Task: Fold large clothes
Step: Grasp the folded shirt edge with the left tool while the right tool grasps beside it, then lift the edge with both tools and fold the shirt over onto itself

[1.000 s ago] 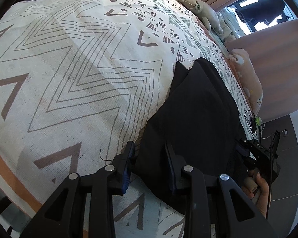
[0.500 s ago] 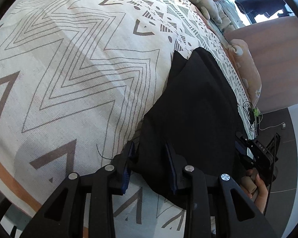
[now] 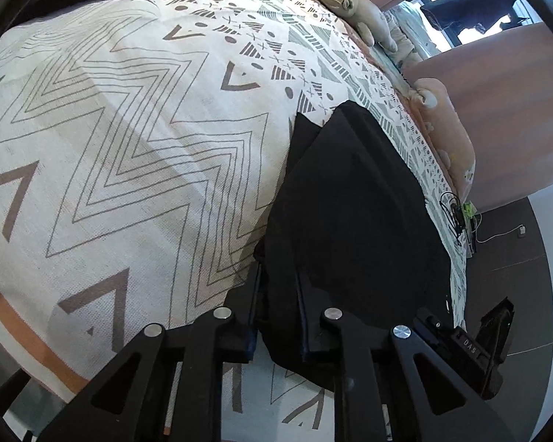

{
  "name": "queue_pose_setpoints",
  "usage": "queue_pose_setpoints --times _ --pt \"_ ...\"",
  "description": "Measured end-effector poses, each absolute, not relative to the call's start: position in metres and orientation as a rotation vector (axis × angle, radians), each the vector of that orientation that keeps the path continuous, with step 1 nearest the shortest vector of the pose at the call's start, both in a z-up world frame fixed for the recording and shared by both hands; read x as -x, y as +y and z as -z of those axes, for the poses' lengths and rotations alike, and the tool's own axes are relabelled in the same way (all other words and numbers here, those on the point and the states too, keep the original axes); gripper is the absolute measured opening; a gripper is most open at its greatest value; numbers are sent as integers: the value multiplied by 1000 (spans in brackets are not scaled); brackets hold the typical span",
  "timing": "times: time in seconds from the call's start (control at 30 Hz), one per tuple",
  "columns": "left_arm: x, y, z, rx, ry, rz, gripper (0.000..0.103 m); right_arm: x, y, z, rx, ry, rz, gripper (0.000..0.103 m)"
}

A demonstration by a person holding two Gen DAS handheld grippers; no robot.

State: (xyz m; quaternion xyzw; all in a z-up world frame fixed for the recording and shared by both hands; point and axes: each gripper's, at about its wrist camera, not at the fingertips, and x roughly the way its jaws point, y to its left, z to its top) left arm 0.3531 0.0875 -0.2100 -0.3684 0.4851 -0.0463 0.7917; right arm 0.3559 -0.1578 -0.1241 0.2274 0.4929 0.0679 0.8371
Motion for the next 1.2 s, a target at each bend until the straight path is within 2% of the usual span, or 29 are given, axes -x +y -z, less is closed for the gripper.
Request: queue_pose_setpoints --times 0.17,0.4,0.67,0.93,1.2 --pt "-348 87 192 790 998 150 16 -331 -168 129 -545 1030 -184 39" --pt "-347 68 136 749 908 260 15 -309 -176 138 -599 1015 -226 39" --pt "-350 14 76 672 852 398 15 -304 -163 143 -527 1018 -230 39" --pt "-349 -54 38 597 837 532 14 -291 -170 149 -577 1001 -270 39" --pt "-348 -117 17 536 848 624 14 -257 -223 133 -732 822 -214 39"
